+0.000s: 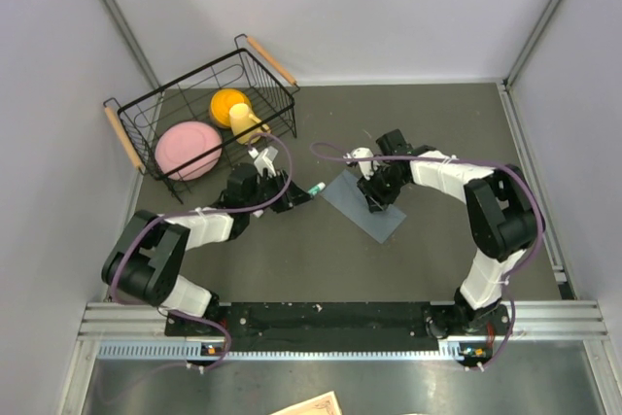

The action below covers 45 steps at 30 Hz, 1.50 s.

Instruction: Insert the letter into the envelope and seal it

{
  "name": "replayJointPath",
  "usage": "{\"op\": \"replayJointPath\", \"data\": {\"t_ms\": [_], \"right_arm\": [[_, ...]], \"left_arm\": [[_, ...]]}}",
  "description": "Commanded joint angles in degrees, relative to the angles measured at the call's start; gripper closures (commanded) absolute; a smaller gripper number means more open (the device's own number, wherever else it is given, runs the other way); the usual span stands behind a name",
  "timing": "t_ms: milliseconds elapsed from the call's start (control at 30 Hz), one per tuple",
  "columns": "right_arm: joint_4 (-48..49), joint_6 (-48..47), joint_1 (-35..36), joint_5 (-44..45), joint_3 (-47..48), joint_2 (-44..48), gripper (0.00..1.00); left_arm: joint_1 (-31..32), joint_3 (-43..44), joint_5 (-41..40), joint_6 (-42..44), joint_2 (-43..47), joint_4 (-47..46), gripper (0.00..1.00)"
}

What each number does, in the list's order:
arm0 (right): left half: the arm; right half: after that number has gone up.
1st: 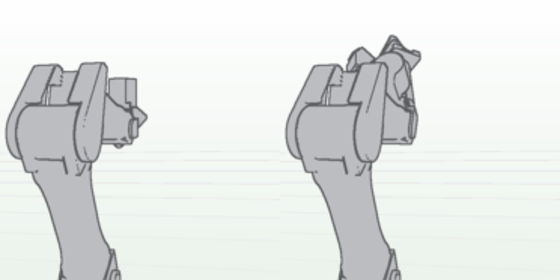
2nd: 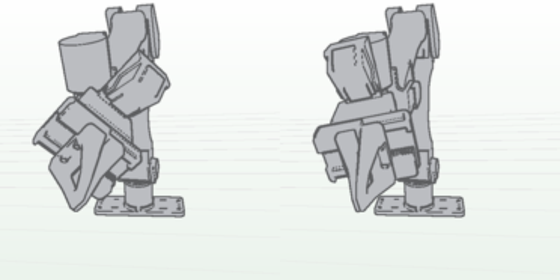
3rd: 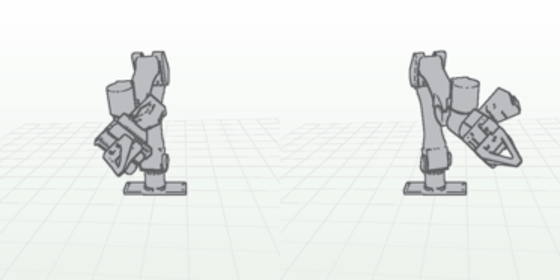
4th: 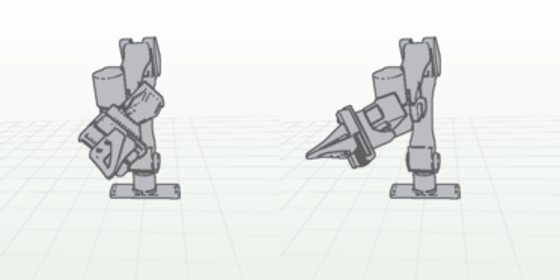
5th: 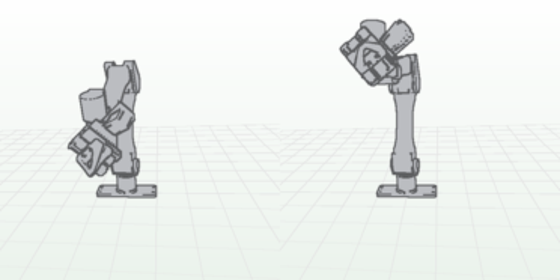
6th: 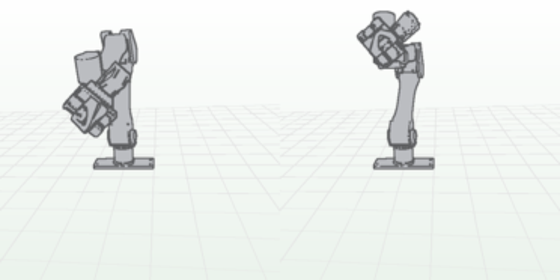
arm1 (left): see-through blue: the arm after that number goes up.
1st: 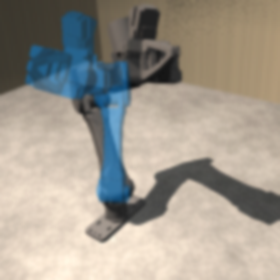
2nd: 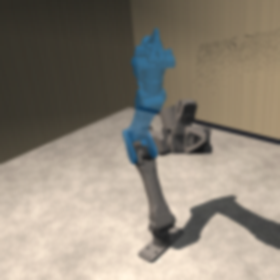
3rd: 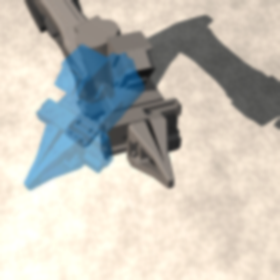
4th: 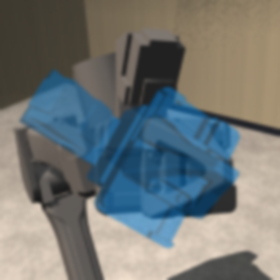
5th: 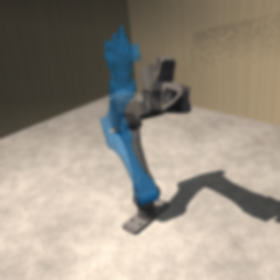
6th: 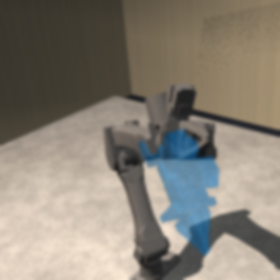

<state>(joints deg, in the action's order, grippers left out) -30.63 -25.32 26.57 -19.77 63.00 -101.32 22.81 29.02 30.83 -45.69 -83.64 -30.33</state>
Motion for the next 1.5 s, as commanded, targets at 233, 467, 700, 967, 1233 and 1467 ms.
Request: {"op": "replayJointPath", "data": {"t_ms": [233, 467, 700, 967, 1233, 1467], "right_arm": [[1.1, 4.7, -3.8, -9.4, 0.9, -3.8, 0.66], [-0.3, 10.5, -4.3, -9.4, 2.9, -5.5, 0.94], [-1.4, 16.1, -5.3, -13.0, 3.6, -6.2, 1.00], [-0.7, 24.3, -6.9, -27.6, 6.4, -6.4, 1.00], [1.3, 28.7, -7.0, -30.4, 7.8, -12.6, 1.00], [4.4, 34.1, -8.1, -29.9, 7.2, -20.1, 1.00]], "left_arm": [[3.6, 3.4, -0.6, -2.1, -6.3, -17.0, 1.00], [3.0, 3.2, 2.0, -1.0, -1.9, -14.7, 1.00], [0.3, -0.3, 4.9, 0.9, 11.1, -5.6, 1.00], [-1.4, 0.3, 6.9, 10.9, 24.1, 5.6, 1.00], [-2.5, 0.7, 6.7, 11.3, 24.9, 6.2, 1.00], [-4.1, 0.5, 7.1, 11.0, 24.7, 6.3, 1.00]]}}
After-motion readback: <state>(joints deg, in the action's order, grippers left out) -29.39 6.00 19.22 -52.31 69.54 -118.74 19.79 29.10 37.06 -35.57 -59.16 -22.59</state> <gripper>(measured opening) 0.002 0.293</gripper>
